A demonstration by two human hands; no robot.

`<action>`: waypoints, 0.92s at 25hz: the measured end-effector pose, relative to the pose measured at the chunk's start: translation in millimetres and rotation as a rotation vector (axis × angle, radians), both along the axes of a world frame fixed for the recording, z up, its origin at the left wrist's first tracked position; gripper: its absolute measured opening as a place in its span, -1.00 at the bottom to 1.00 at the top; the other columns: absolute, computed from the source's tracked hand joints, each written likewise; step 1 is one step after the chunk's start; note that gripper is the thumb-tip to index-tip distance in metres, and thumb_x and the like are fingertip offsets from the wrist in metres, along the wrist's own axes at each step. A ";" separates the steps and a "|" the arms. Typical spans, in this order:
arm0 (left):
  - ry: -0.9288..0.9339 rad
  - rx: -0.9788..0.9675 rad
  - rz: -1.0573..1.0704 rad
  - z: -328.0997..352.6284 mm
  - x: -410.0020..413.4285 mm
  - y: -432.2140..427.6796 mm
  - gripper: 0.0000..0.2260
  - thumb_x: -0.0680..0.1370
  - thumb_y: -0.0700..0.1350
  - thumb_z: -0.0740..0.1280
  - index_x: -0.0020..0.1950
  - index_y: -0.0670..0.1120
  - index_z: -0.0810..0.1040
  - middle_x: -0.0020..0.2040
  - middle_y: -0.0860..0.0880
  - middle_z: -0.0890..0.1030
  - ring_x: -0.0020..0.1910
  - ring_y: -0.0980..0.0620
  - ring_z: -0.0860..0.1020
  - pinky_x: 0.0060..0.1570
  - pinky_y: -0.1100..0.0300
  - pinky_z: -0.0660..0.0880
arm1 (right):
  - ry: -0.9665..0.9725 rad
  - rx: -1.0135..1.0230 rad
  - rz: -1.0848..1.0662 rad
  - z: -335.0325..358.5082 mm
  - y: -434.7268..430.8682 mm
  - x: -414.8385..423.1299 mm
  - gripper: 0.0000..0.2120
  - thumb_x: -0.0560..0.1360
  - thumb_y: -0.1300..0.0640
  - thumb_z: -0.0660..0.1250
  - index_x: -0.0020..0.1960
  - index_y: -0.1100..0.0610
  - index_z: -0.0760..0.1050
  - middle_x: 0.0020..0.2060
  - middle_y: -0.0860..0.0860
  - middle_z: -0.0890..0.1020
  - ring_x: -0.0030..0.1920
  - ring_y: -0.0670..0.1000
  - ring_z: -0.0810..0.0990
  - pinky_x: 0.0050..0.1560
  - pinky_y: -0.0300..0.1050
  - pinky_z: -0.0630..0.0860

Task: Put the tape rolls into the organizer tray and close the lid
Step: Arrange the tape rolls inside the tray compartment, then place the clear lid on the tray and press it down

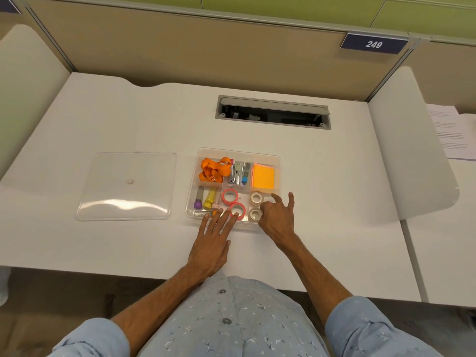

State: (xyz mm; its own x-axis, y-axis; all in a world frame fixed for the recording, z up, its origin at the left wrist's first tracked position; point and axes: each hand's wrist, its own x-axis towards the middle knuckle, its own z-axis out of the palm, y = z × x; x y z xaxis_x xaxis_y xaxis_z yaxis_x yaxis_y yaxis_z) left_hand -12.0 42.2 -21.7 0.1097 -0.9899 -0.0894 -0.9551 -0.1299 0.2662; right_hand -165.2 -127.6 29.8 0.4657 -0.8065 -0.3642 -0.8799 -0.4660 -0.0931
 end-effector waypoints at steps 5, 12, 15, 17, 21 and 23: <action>0.023 -0.003 -0.008 -1.3 1.4 0.5 -0.36 0.69 0.00 0.28 0.73 -0.03 0.09 0.74 -0.09 0.11 0.74 -0.15 0.07 0.71 -0.26 0.01 | -0.025 -0.054 -0.008 4.2 -0.3 -4.1 -0.78 0.60 0.06 0.35 0.16 0.07 0.71 0.18 0.01 0.77 0.61 0.04 0.41 0.73 0.26 -0.18; 0.072 -0.124 0.004 5.8 16.9 -0.4 -0.41 0.73 0.02 0.24 0.72 -0.04 0.12 0.74 -0.11 0.13 0.73 -0.13 0.05 0.70 -0.24 0.06 | -0.314 -0.243 -0.037 19.2 -4.1 18.8 -0.71 0.62 0.13 0.32 0.31 0.06 0.66 0.35 0.03 0.70 0.62 0.09 0.40 0.71 0.24 0.15; 0.029 -0.151 0.071 13.4 46.2 -0.4 -0.44 0.76 0.04 0.12 0.74 -0.02 0.04 0.76 -0.08 0.06 0.75 -0.10 0.00 0.72 -0.25 0.01 | -0.349 -0.226 0.045 25.5 6.1 54.1 -0.59 0.63 0.12 0.32 0.47 0.04 0.53 0.48 0.02 0.59 0.66 0.11 0.32 0.70 0.27 0.17; 0.025 -0.160 0.162 19.1 76.1 3.9 -0.44 0.77 0.02 0.10 0.74 -0.01 0.00 0.76 -0.06 0.03 0.75 -0.08 -0.02 0.72 -0.25 -0.02 | -0.386 -0.215 0.106 27.5 17.3 86.0 -0.55 0.62 0.13 0.31 0.50 0.05 0.48 0.51 0.01 0.54 0.66 0.10 0.32 0.68 0.25 0.21; 0.014 -0.150 0.347 26.5 143.6 28.3 -0.44 0.76 -0.03 0.13 0.74 0.00 0.01 0.76 -0.07 0.03 0.75 -0.09 0.00 0.72 -0.24 -0.03 | -0.374 -0.084 0.322 24.1 44.9 153.2 -0.39 0.63 0.12 0.31 0.66 0.11 0.29 0.67 0.06 0.33 0.71 0.11 0.20 0.72 0.22 0.16; 0.009 -0.137 0.402 29.0 175.8 45.9 -0.43 0.75 -0.04 0.17 0.74 -0.02 0.04 0.76 -0.09 0.07 0.75 -0.11 0.03 0.72 -0.24 -0.03 | -0.372 -0.042 0.464 18.0 63.2 182.5 -0.39 0.66 0.13 0.28 0.68 0.12 0.25 0.70 0.07 0.26 0.73 0.11 0.17 0.74 0.20 0.11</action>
State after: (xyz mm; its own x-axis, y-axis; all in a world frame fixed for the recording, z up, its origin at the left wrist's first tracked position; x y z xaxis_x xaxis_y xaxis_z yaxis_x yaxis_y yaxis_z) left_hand 163.7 88.1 7.3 0.4891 -0.8714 0.0377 -0.8335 -0.4541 0.3148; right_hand 17.3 -64.4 47.8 0.8632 -0.4982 -0.0816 -0.4952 -0.8040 -0.3294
